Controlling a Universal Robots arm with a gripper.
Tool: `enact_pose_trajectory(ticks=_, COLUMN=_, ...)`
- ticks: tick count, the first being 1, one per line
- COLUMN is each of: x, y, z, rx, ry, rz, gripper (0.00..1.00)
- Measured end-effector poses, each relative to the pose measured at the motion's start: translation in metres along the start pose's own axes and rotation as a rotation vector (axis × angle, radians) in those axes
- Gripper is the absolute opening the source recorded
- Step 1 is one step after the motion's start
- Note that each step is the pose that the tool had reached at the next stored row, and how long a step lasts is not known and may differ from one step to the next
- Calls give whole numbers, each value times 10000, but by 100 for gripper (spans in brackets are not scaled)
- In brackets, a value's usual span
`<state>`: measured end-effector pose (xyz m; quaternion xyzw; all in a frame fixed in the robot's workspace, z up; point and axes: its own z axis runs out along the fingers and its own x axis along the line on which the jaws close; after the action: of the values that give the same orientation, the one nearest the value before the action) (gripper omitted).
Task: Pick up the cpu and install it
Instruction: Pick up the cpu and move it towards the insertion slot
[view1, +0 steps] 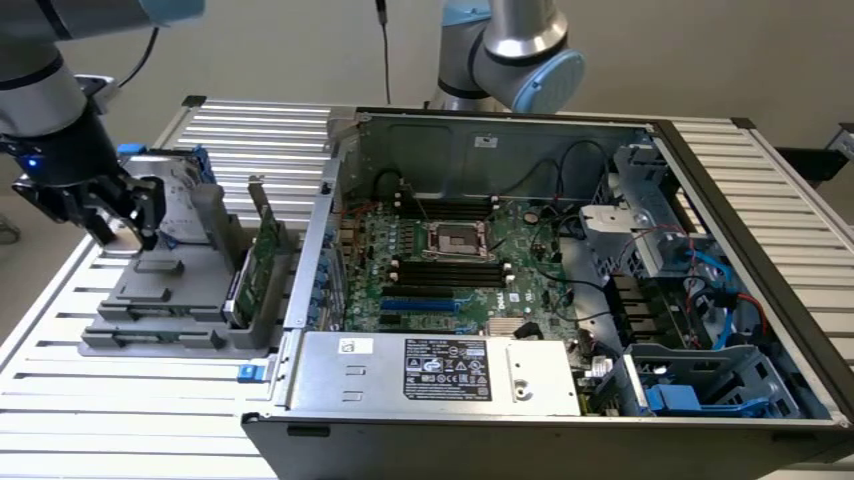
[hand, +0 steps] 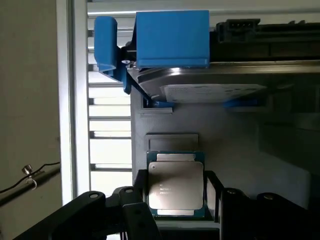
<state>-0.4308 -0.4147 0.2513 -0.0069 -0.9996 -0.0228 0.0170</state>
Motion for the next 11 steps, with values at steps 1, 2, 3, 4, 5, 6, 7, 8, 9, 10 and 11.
enact_pose_trajectory(ticks=1, x=-15, y=2, z=-46, rx=1, ry=1, rz=4, gripper=55)
enact_pose_trajectory(ticks=2, x=-30, y=4, z=-91, rx=0, ry=1, rz=11, gripper=55)
enact_pose_trajectory(ticks=3, x=-46, y=7, z=-137, rx=0, ry=0, rz=17, gripper=55)
enact_pose_trajectory(ticks=4, x=-64, y=10, z=-187, rx=0, ry=0, rz=24, gripper=55)
enact_pose_trajectory(ticks=5, x=-81, y=12, z=-232, rx=0, ry=1, rz=29, gripper=55)
enact_pose_trajectory(ticks=6, x=-98, y=14, z=-278, rx=0, ry=0, rz=34, gripper=55)
enact_pose_trajectory(ticks=7, x=-116, y=16, z=-323, rx=0, ry=0, rz=37, gripper=55)
enact_pose_trajectory(ticks=8, x=-134, y=19, z=-369, rx=0, ry=0, rz=42, gripper=55)
enact_pose_trajectory(ticks=9, x=-153, y=21, z=-414, rx=-2, ry=-1, rz=46, gripper=55)
enact_pose_trajectory(ticks=10, x=-171, y=23, z=-460, rx=-1, ry=-2, rz=50, gripper=55)
enact_pose_trajectory(ticks=11, x=-189, y=26, z=-505, rx=-1, ry=0, rz=54, gripper=55)
